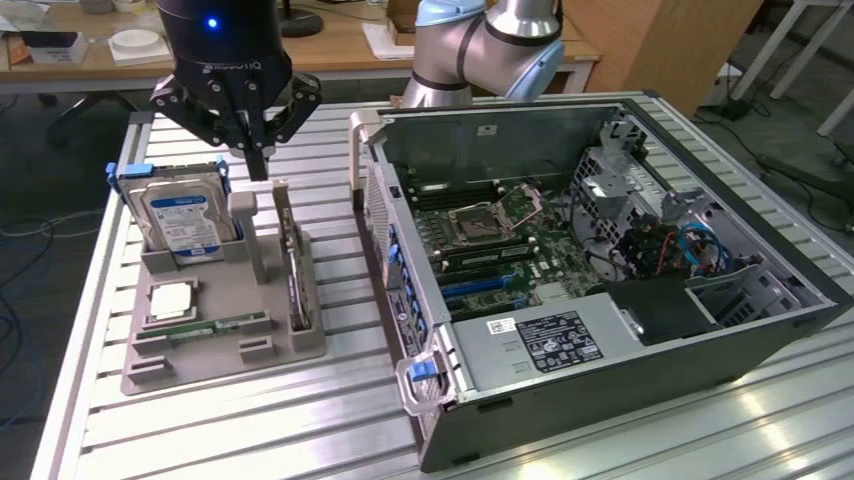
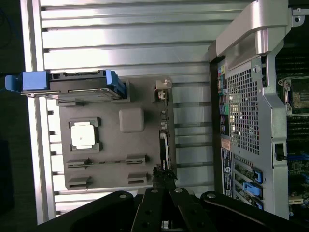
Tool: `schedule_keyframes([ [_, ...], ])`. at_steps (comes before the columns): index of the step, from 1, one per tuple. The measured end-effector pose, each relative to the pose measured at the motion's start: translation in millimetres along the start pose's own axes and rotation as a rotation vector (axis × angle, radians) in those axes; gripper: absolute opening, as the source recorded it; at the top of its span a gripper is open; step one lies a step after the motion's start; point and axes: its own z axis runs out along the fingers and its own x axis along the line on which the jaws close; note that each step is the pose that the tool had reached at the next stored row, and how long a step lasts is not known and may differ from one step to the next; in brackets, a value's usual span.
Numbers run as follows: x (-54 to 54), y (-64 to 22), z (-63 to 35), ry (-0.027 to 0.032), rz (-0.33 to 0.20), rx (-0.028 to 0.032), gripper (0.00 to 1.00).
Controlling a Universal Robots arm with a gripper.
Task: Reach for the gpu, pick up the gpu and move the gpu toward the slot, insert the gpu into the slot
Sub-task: 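Pick up the gpu and move the gpu toward the slot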
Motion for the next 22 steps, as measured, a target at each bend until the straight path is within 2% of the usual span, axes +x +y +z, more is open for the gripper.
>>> schedule_keyframes([
  [3, 0.0, 0.0, 0.0, 0.0001, 0.0, 0.0, 0.11],
  [6, 0.0, 0.0, 0.0, 0.0, 0.0, -0.0002, 0.29],
  [8, 0.0, 0.0, 0.0, 0.0001, 0.0, -0.0002, 0.29],
  [10, 0.0, 0.0, 0.0, 0.0001, 0.0, -0.0002, 0.41],
  [11, 0.0, 0.0, 0.0, 0.0, 0.0, -0.0003, 0.41],
  [14, 0.0, -0.2, -0.1, 0.0001, 0.0, -0.0002, 0.58],
  [17, -0.1, -1.7, -0.1, 0.0001, 0.0, -0.0003, 0.64],
  [18, -0.1, -1.7, -0.1, 0.0001, 0.0, -0.0003, 0.71],
  [22, -0.1, -2.3, -0.1, 0.0004, -0.007, -0.0007, 0.71],
])
